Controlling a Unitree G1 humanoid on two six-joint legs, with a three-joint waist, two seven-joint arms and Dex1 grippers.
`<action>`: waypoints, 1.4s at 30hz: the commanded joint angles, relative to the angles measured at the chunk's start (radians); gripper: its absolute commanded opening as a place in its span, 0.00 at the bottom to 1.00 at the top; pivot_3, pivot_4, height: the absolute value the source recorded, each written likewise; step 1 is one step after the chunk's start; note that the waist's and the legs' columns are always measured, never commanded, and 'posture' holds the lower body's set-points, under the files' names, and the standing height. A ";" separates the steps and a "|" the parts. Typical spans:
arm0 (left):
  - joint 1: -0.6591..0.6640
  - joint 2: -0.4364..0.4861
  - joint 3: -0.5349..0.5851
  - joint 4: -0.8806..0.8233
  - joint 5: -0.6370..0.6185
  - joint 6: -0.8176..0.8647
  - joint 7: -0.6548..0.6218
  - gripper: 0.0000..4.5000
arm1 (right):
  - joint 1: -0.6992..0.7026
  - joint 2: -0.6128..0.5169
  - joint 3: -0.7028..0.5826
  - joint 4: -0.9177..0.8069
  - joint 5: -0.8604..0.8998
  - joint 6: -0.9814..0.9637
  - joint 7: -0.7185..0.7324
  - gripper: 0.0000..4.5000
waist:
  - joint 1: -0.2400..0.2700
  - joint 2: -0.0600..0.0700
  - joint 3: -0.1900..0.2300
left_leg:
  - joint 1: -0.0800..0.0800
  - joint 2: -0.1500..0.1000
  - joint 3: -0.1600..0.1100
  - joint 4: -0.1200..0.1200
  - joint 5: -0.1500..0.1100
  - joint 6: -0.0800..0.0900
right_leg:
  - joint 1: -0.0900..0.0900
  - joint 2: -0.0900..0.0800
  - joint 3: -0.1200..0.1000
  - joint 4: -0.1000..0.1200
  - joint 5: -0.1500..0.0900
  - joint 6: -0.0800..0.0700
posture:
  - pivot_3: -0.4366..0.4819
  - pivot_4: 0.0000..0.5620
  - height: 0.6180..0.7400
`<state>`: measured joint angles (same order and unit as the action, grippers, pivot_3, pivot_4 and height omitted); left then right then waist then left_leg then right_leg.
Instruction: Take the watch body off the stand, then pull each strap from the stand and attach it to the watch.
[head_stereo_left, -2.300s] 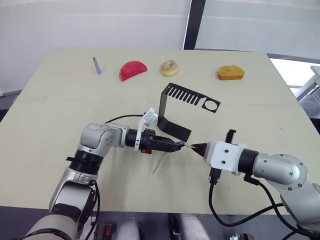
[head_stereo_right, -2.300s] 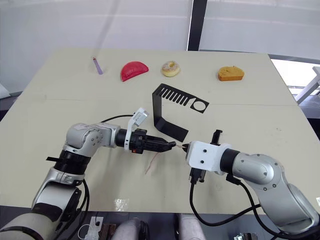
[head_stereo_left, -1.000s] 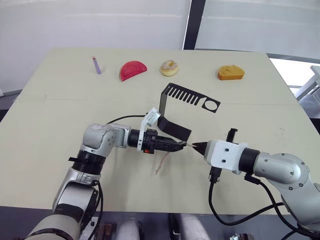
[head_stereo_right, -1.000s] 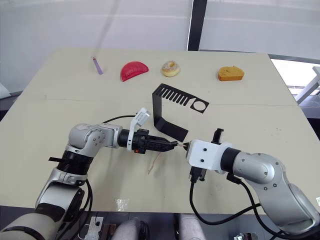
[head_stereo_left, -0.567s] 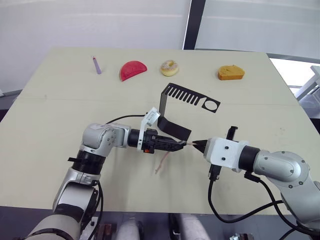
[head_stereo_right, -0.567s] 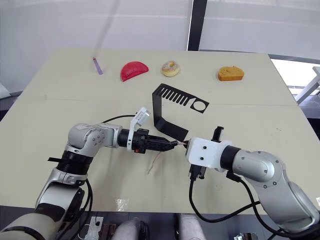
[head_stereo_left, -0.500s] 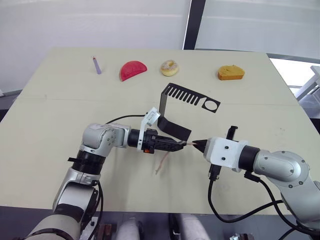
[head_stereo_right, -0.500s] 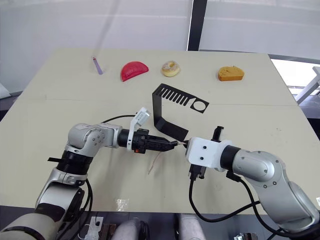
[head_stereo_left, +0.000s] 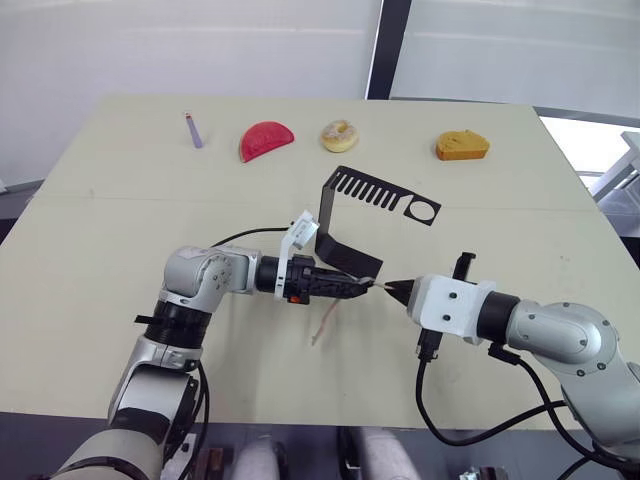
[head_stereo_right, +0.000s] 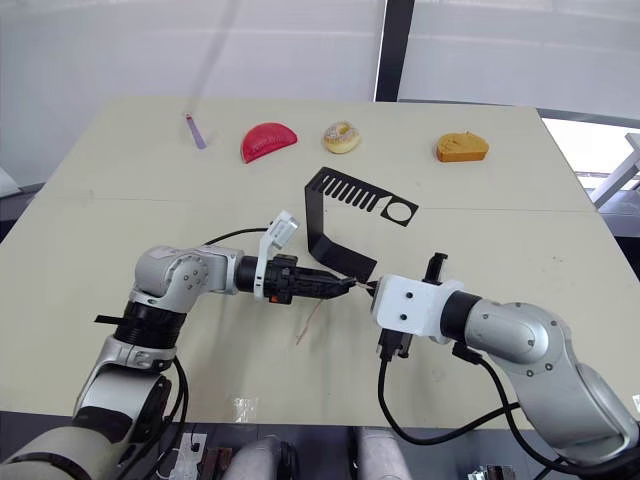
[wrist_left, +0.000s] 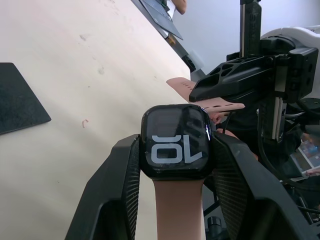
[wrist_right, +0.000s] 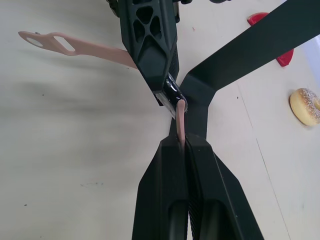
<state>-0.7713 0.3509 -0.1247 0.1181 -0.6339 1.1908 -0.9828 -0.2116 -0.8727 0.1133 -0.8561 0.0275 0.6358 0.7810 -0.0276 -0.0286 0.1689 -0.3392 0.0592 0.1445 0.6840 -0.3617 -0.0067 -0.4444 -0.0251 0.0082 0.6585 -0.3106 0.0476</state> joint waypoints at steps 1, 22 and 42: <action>-0.014 -0.014 0.012 -0.050 -0.041 -0.002 -0.007 0.35 | -0.006 0.004 -0.004 -0.035 0.009 -0.007 -0.003 0.00 | 0.000 0.000 0.000 | 0.000 0.000 0.000 0.000 0.000 0.000 | 0.000 0.000 0.000 0.000 0.000 0.000 | 0.48 0.27 0.98; -0.005 -0.031 0.006 -0.079 -0.053 0.015 0.002 0.35 | -0.046 0.011 0.023 -0.006 0.001 -0.002 -0.007 0.00 | 0.000 0.000 0.000 | 0.000 0.000 0.000 0.000 0.000 0.000 | 0.000 0.000 0.000 0.000 0.000 0.000 | 0.48 0.27 0.98; -0.009 -0.041 0.007 -0.083 -0.056 0.020 0.006 0.35 | -0.064 0.014 0.038 0.010 -0.016 0.005 -0.010 0.00 | 0.000 0.000 0.000 | 0.000 0.000 0.000 0.000 0.000 0.000 | 0.000 0.000 0.000 0.000 0.000 0.000 | 0.48 0.27 0.98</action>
<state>-0.7709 0.3361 -0.1144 0.0904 -0.6378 1.2101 -0.9605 -0.2583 -0.8715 0.1491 -0.8208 0.0103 0.6559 0.7810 -0.0277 -0.0286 0.1689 -0.3392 0.0592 0.1444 0.6840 -0.3617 -0.0068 -0.4444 -0.0251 0.0082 0.6584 -0.3106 0.0476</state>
